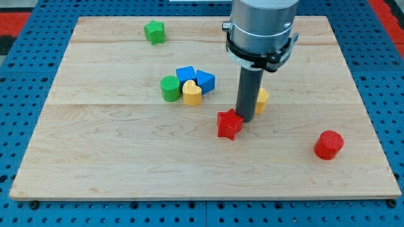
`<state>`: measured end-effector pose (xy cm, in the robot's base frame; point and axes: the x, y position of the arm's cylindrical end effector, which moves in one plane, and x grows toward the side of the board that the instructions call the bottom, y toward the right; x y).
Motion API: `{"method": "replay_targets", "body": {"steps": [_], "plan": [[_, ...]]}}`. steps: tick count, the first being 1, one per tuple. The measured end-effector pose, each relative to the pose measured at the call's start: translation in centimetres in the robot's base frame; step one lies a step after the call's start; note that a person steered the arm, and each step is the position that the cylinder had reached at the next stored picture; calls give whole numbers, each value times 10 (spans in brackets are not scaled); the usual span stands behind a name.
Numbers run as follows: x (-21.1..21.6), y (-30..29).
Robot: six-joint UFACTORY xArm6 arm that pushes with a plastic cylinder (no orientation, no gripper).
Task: Push yellow hexagon red star into the group of blocks
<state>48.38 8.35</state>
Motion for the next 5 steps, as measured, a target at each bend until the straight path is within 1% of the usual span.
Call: {"method": "replay_targets", "body": {"steps": [1,2,3,4,5], "plan": [[15,45],[-5,56],[-33,58],[-34,53],[-34,20]]}}
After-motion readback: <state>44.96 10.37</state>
